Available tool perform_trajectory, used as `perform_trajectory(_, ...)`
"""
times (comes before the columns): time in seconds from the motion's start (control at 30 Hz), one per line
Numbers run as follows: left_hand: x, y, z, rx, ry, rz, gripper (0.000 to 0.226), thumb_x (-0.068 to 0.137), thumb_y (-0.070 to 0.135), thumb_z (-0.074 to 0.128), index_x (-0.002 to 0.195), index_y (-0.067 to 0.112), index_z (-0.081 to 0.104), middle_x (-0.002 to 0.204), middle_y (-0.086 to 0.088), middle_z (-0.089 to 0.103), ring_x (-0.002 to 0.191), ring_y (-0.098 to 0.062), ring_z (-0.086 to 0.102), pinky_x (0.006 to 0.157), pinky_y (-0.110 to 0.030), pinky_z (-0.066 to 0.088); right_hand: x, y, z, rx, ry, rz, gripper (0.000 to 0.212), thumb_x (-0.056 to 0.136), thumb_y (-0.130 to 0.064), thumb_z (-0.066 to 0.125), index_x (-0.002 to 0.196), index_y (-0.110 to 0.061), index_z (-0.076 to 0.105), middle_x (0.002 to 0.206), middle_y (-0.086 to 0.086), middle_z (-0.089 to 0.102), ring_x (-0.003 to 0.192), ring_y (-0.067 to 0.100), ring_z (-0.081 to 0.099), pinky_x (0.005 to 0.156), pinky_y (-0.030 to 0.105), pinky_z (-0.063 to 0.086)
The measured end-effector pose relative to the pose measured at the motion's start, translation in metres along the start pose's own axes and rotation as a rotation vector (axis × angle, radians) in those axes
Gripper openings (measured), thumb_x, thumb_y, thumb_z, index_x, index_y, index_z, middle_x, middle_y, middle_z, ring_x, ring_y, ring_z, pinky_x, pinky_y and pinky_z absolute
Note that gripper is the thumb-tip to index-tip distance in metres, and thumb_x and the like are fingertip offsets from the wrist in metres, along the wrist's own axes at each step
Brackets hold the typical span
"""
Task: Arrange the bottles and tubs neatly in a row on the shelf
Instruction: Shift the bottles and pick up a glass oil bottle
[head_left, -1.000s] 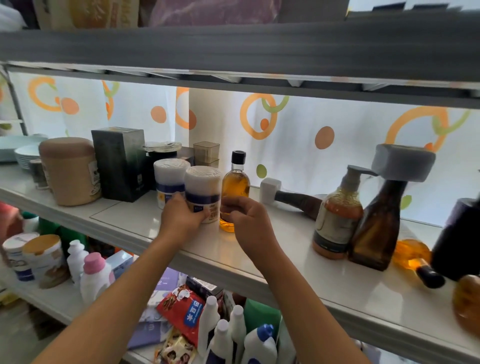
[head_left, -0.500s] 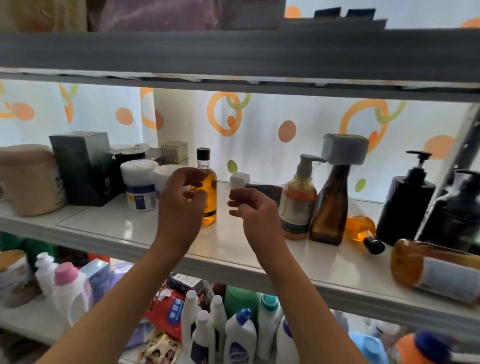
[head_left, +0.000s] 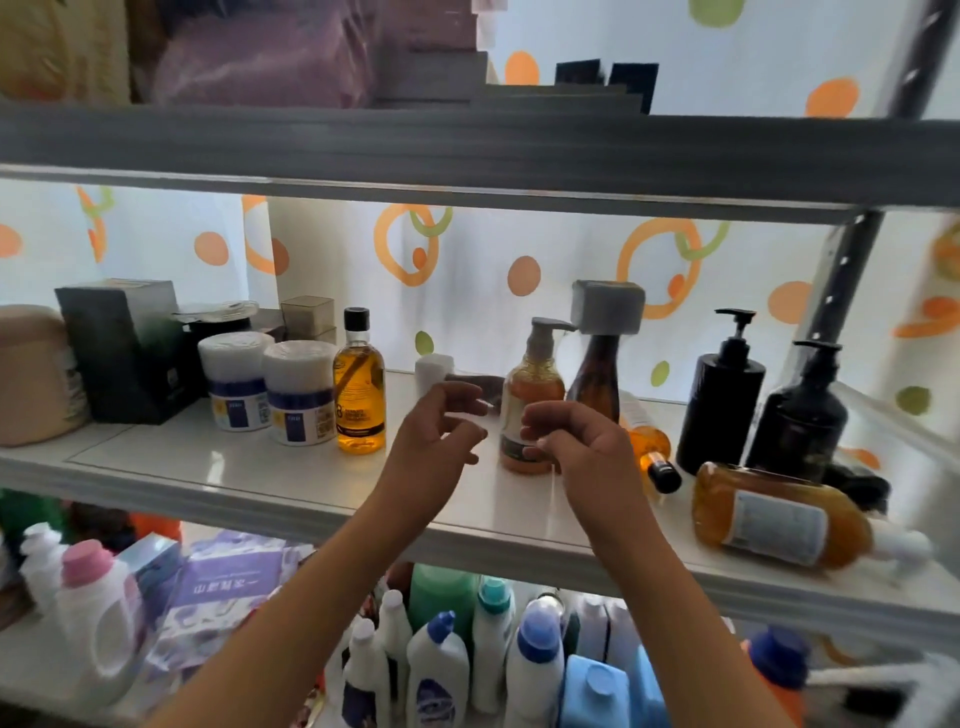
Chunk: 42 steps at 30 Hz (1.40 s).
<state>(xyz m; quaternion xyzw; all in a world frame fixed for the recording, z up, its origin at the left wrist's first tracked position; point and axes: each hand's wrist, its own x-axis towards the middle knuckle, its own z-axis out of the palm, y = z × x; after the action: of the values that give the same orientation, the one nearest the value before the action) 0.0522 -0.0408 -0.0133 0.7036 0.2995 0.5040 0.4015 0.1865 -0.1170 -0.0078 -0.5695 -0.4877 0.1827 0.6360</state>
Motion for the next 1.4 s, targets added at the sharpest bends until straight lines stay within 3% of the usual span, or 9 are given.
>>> perform_trajectory(0.17,0.004,0.006,0.029,0.019,-0.045,-0.017,0.028,0.090,0.004,0.053,0.112,0.020,0.058,0.106,0.007,0.064,0.094,-0.014,0.064,0.067,-0.024,0.057,-0.003,0.003,-0.038,-0.051,0.012,0.014,0.023,0.091,-0.005,0.054,0.099,-0.018,0.071,0.097,-0.004,0.071,0.096,0.016,0.067,0.086,0.028,0.057)
perform_trajectory(0.33,0.007,0.015,0.058,0.054,-0.092,0.000,0.024,0.091,0.006,0.053,0.108,0.021,0.059,0.100,0.011,0.062,0.092,-0.008,0.062,0.069,-0.016,0.053,0.013,0.001,-0.070,-0.412,-0.003,-0.082,0.012,0.090,-0.020,0.060,0.099,-0.023,0.067,0.096,-0.009,0.066,0.090,0.005,0.061,0.069,0.011,0.045)
perform_trajectory(0.43,0.013,0.025,0.072,0.090,-0.108,-0.003,0.024,0.091,0.005,0.052,0.108,0.022,0.058,0.093,0.008,0.063,0.084,-0.005,0.061,0.059,-0.007,0.048,0.032,-0.001,-0.089,-0.521,-0.010,-0.022,0.012,0.089,-0.019,0.061,0.100,-0.021,0.067,0.096,-0.008,0.065,0.091,0.006,0.060,0.070,0.012,0.042)
perform_trajectory(0.53,0.024,0.032,0.084,0.104,-0.117,-0.003,0.027,0.090,0.004,0.051,0.103,0.027,0.057,0.097,-0.003,0.064,0.080,-0.008,0.061,0.057,-0.011,0.051,0.051,-0.002,-0.101,-0.582,-0.020,0.023,0.009,0.088,-0.014,0.063,0.094,-0.020,0.067,0.091,-0.006,0.065,0.087,0.008,0.060,0.074,0.018,0.044)
perform_trajectory(0.67,0.031,0.032,0.097,0.132,-0.128,0.028,0.029,0.090,0.004,0.050,0.098,0.031,0.057,0.101,-0.005,0.061,0.079,-0.013,0.061,0.056,-0.014,0.046,0.076,0.008,-0.104,-0.922,-0.089,0.046,0.003,0.083,-0.017,0.063,0.086,-0.016,0.063,0.079,-0.001,0.063,0.070,0.009,0.058,0.054,0.020,0.039)
perform_trajectory(0.83,0.034,0.028,0.098,0.248,-0.074,0.124,0.033,0.090,0.003,0.050,0.091,0.035,0.055,0.094,0.003,0.062,0.076,-0.011,0.062,0.061,-0.018,0.053,0.091,0.013,-0.106,-1.251,-0.206,0.121,0.019,0.080,-0.023,0.068,0.080,-0.016,0.050,0.072,0.000,0.054,0.065,0.014,0.054,0.048,0.023,0.033)
perform_trajectory(1.0,0.036,0.020,0.094,0.264,-0.053,0.137,0.034,0.088,0.002,0.051,0.085,0.036,0.055,0.097,0.003,0.062,0.082,-0.006,0.060,0.069,-0.019,0.055,0.092,0.017,-0.098,-1.279,-0.296,0.232,0.030,0.080,-0.032,0.074,0.092,-0.015,0.053,0.078,0.000,0.055,0.079,0.019,0.061,0.053,0.025,0.040)
perform_trajectory(1.2,0.032,0.009,0.090,0.326,-0.050,0.192,0.023,0.089,0.002,0.053,0.090,0.025,0.060,0.105,0.003,0.059,0.091,-0.009,0.059,0.077,-0.017,0.051,0.092,0.030,-0.084,-1.331,-0.272,0.273,0.019,0.083,-0.020,0.068,0.093,-0.016,0.053,0.077,0.001,0.052,0.085,0.022,0.062,0.068,0.029,0.049)
perform_trajectory(1.4,0.030,0.006,0.080,0.341,-0.009,0.184,0.020,0.090,0.004,0.055,0.087,0.023,0.061,0.103,0.004,0.061,0.090,-0.009,0.058,0.071,-0.005,0.042,0.089,0.028,-0.084,-1.414,-0.257,0.181,0.023,0.079,-0.021,0.076,0.087,-0.016,0.054,0.071,0.000,0.050,0.072,0.019,0.056,0.047,0.024,0.031)
